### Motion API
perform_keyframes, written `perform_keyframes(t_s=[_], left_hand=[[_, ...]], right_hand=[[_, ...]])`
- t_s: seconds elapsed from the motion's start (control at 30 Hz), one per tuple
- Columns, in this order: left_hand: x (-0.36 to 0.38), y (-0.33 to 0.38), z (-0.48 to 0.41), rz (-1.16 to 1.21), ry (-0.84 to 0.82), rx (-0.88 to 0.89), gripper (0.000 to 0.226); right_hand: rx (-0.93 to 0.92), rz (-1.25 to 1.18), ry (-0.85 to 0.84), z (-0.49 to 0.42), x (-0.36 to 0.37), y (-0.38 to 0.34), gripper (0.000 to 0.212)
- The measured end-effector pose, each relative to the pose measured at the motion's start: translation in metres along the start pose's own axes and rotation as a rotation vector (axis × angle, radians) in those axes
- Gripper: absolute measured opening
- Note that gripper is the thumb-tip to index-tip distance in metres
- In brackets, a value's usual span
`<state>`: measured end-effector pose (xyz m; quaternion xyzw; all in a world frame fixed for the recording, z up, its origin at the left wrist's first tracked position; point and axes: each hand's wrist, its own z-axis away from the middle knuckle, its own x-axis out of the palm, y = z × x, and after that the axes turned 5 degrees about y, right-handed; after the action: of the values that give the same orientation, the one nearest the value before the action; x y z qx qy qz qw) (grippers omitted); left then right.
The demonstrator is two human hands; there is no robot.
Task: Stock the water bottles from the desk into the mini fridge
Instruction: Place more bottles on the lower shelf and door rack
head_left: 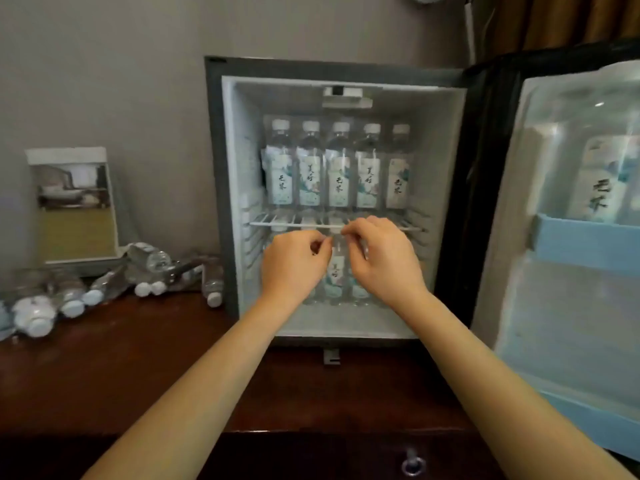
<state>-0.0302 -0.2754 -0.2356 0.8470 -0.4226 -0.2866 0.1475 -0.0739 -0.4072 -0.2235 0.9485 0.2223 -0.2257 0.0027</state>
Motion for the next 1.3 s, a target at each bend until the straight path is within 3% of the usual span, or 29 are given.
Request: perform_keyframes(t_s=[0.33,0.5,0.63,0.8,0.93,1.17,1.3], left_hand=[[-0.112,-0.204,0.045,-0.413,-0.056,-0.473,0.018],[-0.146,-0.263,0.058,-0.508,-0.100,-0.618,0.032],[-0.147,-0.295,0.057,-0.522,-0.143,-0.669,0.023],[-0.144,-0.324,0.053,-0.495,-0.193,-0.666,0.019],[-0.145,-0.339,0.048,-0.457,-0.231,-0.617,0.018],[-0.140,-0.341,0.045,-0.351,-0.295,-0.535,0.017],[-0.141,-0.335,0.048,-0.320,-0.332,-0.506,0.016]], right_hand=[[0.043,-0.359,-0.493,0.016,0.187,-0.090,0.020],[0.109,-0.269,-0.758,0.022,0.271,-0.126,0.029],[0.367,-0.123,-0.922,0.014,0.328,-0.139,0.050],[0.650,-0.030,-0.890,-0.003,0.377,-0.133,0.071],[0.725,0.007,-0.905,-0.009,0.400,-0.129,0.063],[0.576,0.086,-0.831,-0.001,0.405,-0.138,0.054],[0.575,0.008,-0.643,0.000,0.385,-0.142,0.028]])
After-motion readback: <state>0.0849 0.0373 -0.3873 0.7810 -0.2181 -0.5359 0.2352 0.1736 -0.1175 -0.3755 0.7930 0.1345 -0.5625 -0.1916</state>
